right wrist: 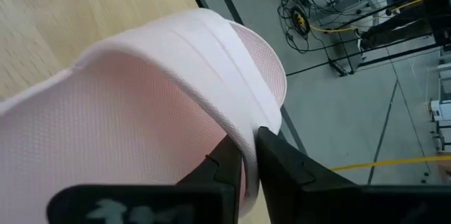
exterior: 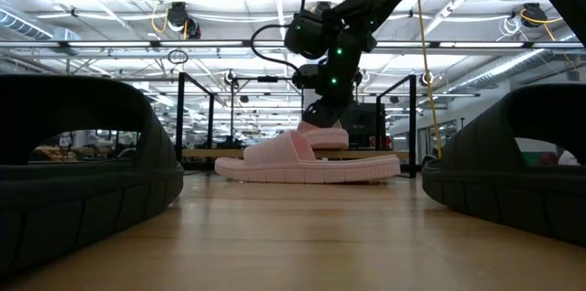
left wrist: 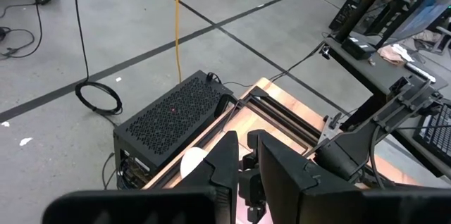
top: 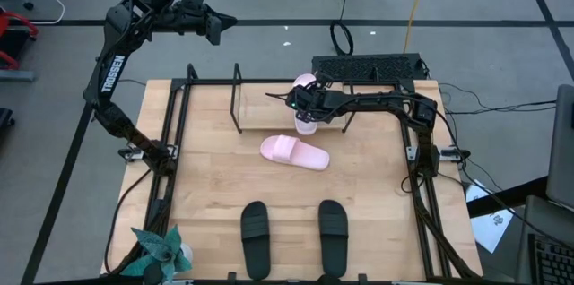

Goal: Pick and place slides into the shelf
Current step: Put the bottom pink slide on the shelf

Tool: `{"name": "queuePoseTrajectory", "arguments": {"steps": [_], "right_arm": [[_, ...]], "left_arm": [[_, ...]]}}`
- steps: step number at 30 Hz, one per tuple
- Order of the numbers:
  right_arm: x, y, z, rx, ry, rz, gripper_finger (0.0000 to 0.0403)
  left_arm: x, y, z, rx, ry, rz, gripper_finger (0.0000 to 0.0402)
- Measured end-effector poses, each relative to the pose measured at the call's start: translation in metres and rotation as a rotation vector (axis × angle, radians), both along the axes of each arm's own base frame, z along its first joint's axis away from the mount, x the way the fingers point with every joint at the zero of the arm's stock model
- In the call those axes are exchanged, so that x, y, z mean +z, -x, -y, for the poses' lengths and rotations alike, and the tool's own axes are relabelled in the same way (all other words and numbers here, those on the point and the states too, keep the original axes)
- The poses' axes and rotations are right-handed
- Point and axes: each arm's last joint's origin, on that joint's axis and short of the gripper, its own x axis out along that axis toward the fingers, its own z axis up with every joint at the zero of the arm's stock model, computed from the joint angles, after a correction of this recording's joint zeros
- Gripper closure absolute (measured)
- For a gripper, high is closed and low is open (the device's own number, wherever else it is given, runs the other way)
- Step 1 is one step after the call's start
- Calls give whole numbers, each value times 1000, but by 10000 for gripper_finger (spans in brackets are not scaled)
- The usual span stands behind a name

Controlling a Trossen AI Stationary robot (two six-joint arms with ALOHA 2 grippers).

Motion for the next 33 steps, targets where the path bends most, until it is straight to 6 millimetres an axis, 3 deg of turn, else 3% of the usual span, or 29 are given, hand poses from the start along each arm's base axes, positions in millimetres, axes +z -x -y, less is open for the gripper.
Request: {"name": "queuePoseTrajectory", "arguments": {"steps": [7, 21, 33], "right_arm": [[-1, -1, -1, 23, -34, 16, 365], [1, 0, -1, 29, -46, 21, 273], [40, 7, -11, 94, -89, 143, 250]], "left_arm": [[0, 0, 0, -2, -5, -2, 350], [0, 0, 0, -3, -6, -3, 350], [0, 0, 0, -3, -5, -3, 350]]}}
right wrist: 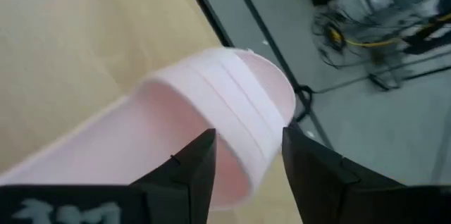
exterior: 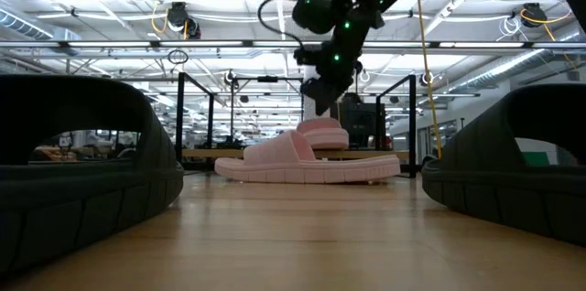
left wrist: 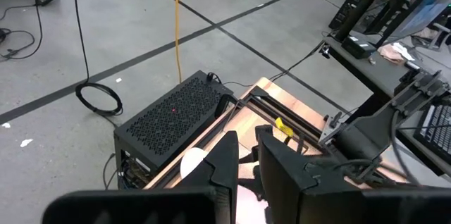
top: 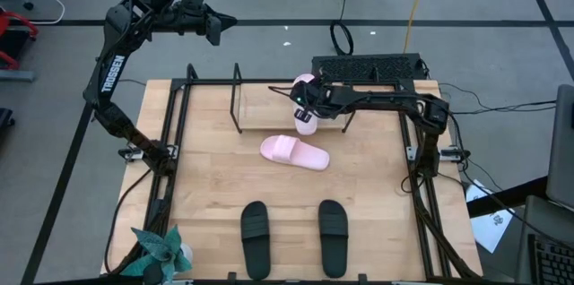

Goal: Pick and place slides into the shelf
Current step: Put the bottom pink slide on the shelf, then put the pink slide on the shelf

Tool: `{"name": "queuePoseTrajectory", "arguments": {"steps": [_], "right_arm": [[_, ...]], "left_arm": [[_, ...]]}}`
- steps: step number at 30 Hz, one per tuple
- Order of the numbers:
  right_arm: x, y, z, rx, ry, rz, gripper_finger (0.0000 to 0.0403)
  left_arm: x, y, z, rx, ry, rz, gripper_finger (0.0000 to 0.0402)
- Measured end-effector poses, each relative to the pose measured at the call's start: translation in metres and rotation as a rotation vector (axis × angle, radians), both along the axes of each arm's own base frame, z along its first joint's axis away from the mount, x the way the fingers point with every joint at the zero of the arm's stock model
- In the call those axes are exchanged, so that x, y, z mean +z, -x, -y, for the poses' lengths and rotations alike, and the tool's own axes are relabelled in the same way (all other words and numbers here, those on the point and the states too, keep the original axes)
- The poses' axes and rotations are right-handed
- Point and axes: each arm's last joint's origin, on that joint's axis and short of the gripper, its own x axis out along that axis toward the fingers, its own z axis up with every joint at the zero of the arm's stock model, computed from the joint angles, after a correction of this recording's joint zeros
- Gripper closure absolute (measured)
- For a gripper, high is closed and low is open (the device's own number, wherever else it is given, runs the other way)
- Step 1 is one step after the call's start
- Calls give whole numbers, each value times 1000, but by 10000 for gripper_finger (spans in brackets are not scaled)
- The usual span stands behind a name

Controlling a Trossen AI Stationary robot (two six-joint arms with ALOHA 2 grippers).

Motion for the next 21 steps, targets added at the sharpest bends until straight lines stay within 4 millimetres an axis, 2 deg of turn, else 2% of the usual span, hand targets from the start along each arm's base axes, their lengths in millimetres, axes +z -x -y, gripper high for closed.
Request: {"name": "queuePoseTrajectory", "arguments": {"steps": [9, 15, 18, 21], "right_arm": [[32, 8, -38, 139, -34, 9, 250], [53, 11, -78, 372, -194, 98, 250], [54, 8, -97, 532, -252, 86, 250], [49, 5, -115, 668, -235, 23, 250]], "left_arm": [[0, 0, 0, 3, 7, 3, 350], [0, 0, 0, 1, 8, 3, 350], [0, 0, 1, 0, 8, 3, 350], [0, -1, 1, -1, 9, 3, 350]]}}
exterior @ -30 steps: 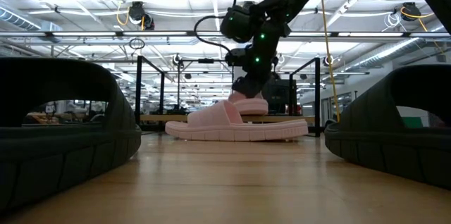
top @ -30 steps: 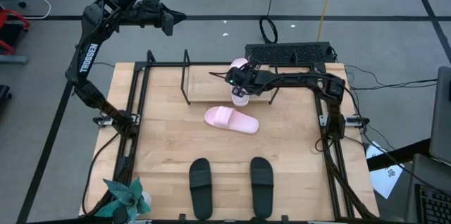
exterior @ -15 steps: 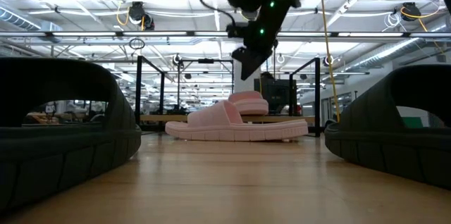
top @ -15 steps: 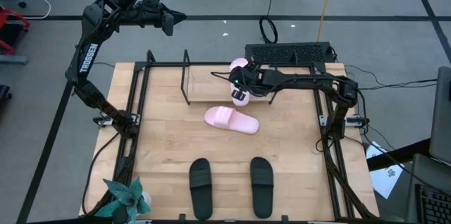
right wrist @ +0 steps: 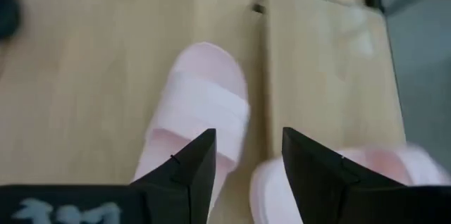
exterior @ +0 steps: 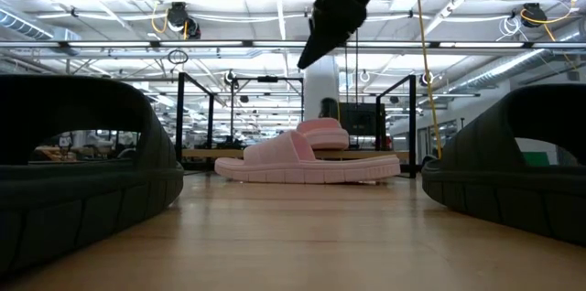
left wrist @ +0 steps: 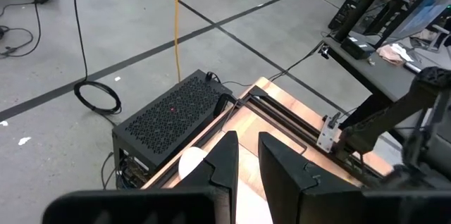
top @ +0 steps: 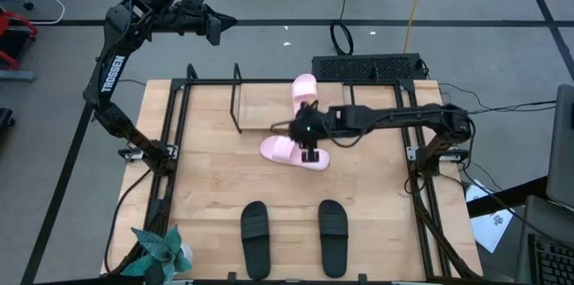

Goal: Pick and place slides into the shelf
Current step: Put the pink slide on the shelf

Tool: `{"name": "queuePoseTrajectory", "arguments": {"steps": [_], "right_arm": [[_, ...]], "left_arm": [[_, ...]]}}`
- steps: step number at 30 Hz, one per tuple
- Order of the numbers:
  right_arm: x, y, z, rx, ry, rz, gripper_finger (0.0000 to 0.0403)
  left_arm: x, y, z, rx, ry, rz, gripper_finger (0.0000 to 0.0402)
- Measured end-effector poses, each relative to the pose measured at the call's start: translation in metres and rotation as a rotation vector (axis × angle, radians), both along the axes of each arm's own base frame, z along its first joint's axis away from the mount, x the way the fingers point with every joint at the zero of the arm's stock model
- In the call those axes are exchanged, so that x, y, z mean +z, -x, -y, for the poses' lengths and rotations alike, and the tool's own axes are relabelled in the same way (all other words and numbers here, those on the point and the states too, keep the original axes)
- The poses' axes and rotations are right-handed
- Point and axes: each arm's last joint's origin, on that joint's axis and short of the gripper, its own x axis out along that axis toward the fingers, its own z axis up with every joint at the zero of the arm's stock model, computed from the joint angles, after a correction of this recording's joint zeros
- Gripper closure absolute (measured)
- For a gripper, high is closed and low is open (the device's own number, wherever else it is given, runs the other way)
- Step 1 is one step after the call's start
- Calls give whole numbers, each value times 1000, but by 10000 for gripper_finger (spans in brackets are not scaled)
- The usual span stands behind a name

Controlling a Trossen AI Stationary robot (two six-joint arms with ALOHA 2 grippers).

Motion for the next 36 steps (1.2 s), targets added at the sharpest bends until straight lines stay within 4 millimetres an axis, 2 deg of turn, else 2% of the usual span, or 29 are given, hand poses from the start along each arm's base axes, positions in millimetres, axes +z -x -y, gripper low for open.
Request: {"name": "queuePoseTrajectory", "arguments": {"steps": [6, 12, 22, 28, 36], "right_arm": [[-29, -1, -23, 196, 105, -91, 250], [-51, 5, -32, 302, 175, -135, 250], [-66, 3, -37, 412, 336, -78, 250], [-82, 4, -35, 450, 407, -148, 250], [-103, -8, -33, 491, 531, -182, 250]], "left_arm": [[-2, -4, 6, -27, 19, -18, 350], [-2, -12, 14, -72, 20, -21, 350], [-3, -23, 27, -70, 11, -37, 350], [-3, -28, 33, -75, 12, -40, 350], [-3, -32, 38, -75, 3, -48, 350]]}}
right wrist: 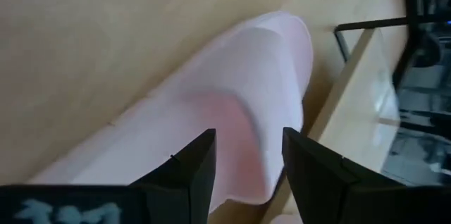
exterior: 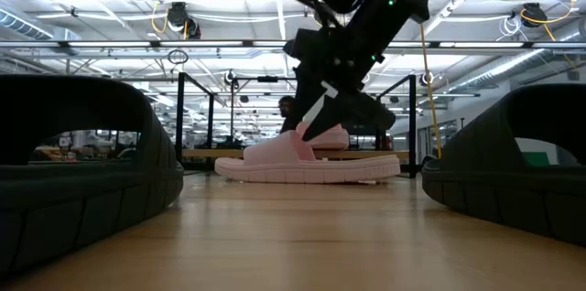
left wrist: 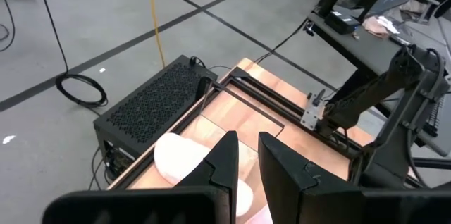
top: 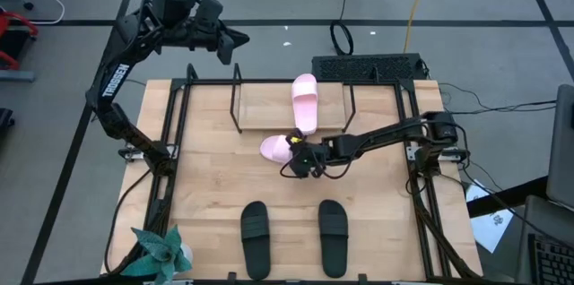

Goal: Pick and place slides into the shelf
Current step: Put the pink slide on the shelf

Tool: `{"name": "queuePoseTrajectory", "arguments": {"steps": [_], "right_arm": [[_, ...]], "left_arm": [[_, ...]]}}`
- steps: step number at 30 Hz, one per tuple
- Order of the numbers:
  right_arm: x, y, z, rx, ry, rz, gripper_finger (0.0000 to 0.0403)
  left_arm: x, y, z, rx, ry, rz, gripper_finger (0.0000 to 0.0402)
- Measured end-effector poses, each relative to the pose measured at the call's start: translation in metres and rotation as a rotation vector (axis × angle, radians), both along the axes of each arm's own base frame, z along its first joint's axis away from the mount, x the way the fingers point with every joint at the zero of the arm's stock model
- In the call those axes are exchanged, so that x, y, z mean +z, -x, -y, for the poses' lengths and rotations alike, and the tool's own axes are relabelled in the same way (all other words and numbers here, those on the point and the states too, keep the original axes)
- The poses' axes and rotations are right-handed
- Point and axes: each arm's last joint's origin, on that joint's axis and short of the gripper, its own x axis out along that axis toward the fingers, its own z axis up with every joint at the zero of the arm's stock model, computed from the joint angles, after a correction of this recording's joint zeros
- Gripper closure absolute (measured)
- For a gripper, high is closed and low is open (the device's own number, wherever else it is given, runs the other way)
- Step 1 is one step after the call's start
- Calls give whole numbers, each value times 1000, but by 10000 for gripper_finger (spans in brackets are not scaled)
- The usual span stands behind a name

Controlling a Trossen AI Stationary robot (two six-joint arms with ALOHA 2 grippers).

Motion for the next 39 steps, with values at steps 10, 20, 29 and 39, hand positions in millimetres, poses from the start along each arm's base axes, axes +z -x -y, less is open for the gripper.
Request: {"name": "queuePoseTrajectory", "arguments": {"steps": [10, 20, 29, 39], "right_arm": [[-5, -6, 0, 24, 32, 19, 265], [-10, -9, 1, 18, 39, 25, 395], [11, -16, -5, -52, 124, 113, 399], [72, -31, -28, -95, 57, 316, 402]], "left_arm": [[0, -1, 2, -7, 0, 0, 350], [0, -1, 1, -7, -1, 0, 350], [-1, -1, 2, -9, 0, -7, 350], [-1, -1, 2, -7, 3, -7, 350]]}}
